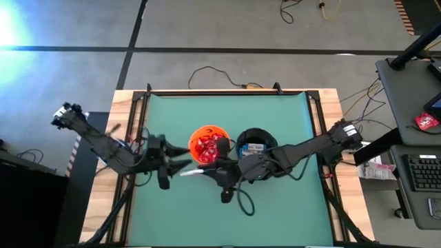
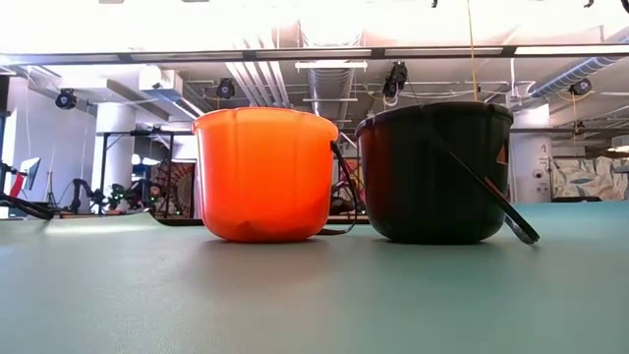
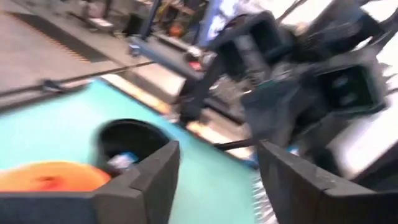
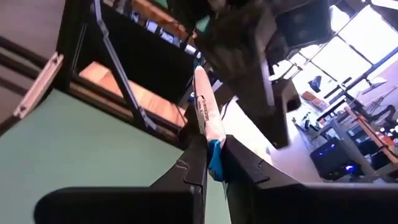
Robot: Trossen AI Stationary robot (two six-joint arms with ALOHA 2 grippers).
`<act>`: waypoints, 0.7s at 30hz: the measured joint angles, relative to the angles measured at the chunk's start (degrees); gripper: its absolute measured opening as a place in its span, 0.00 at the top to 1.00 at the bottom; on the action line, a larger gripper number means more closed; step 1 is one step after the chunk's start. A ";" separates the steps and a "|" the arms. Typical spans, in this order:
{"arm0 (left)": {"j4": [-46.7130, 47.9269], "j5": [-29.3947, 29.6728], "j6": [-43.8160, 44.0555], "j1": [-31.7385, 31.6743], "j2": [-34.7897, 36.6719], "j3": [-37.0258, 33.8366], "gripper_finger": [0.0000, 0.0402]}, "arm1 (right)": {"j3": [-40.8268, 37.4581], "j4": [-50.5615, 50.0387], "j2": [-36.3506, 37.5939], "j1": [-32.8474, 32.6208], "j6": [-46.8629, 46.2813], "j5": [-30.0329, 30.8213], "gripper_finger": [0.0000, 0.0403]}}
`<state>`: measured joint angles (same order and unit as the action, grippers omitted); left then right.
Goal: Sort candy by brand, put in halloween buckets
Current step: Put the white chocolate into the black bucket
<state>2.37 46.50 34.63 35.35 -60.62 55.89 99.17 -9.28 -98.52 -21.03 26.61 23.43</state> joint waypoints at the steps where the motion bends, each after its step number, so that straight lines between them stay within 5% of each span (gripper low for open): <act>1: 5.42 0.62 0.30 0.02 0.66 2.07 0.49 | 0.61 -1.15 0.49 -0.06 -0.56 -0.04 0.94; 7: 45.41 0.33 12.15 0.70 1.37 16.01 0.39 | 3.61 -19.16 4.68 0.91 -11.63 0.40 0.94; 11: 63.36 -0.42 21.34 1.01 0.96 17.74 0.39 | 3.41 -31.71 7.25 2.05 -24.10 0.56 0.94; 15: 67.66 -0.50 30.87 1.01 1.81 11.35 0.40 | 2.32 -47.65 9.43 3.39 -39.21 0.66 0.94; 21: 60.72 -2.70 38.64 0.89 1.51 -3.42 0.42 | -0.60 -69.48 9.55 5.79 -57.55 3.74 0.94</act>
<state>63.08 43.80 73.27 36.25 -59.10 52.47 98.57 -78.76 -88.97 -15.24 -30.94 27.18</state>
